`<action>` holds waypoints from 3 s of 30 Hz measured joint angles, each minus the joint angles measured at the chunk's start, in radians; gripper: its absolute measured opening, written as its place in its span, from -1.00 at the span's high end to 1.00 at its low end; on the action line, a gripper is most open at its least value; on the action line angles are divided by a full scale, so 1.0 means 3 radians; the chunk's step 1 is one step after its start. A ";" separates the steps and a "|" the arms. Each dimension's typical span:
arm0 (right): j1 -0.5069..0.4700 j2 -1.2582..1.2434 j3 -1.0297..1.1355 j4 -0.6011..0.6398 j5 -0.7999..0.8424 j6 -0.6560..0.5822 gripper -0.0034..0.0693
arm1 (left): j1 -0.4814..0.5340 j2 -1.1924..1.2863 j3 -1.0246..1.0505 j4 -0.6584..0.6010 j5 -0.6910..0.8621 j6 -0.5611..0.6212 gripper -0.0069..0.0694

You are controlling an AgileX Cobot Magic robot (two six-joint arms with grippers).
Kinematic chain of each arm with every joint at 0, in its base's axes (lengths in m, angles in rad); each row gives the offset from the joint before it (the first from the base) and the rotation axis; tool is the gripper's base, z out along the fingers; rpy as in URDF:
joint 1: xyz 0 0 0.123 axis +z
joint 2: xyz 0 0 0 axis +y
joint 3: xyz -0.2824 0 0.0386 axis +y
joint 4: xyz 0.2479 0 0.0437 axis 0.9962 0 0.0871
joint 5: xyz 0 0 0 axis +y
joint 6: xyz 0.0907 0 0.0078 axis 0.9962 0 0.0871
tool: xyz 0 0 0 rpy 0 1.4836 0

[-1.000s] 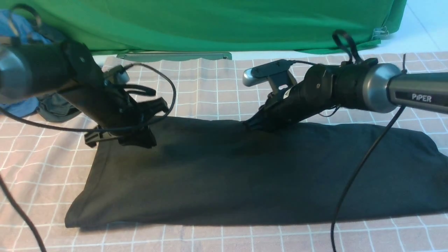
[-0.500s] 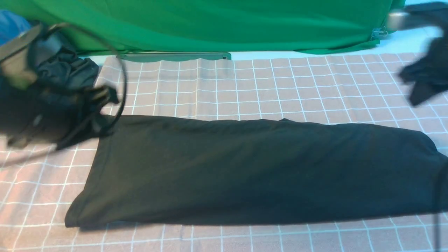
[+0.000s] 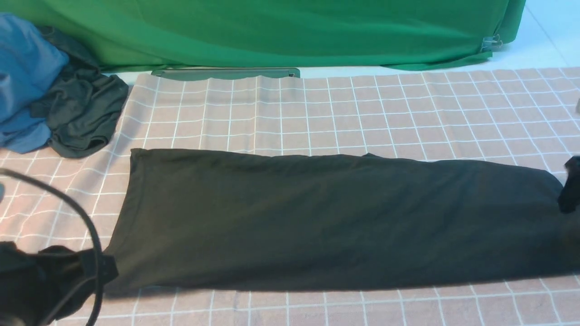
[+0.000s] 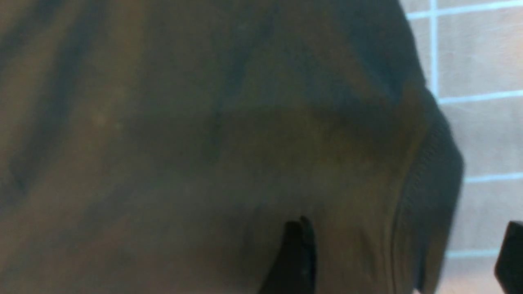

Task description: Fold a long-sleeved shirt over a pink coffee tablecloth.

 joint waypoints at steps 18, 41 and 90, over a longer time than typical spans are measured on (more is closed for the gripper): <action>0.0230 0.0553 -0.0113 -0.0134 0.0014 -0.0151 0.72 | 0.0000 -0.0039 0.0005 -0.0013 -0.0014 0.0000 0.79; 0.0967 -0.0191 -0.1551 0.0286 0.0975 0.0452 0.72 | 0.0000 -0.0039 0.0005 -0.0010 -0.0067 0.0000 0.79; 0.2884 0.0848 -0.2402 0.0293 0.0406 0.0106 0.63 | 0.0000 0.0274 -0.0342 -0.0035 -0.0063 -0.0278 0.79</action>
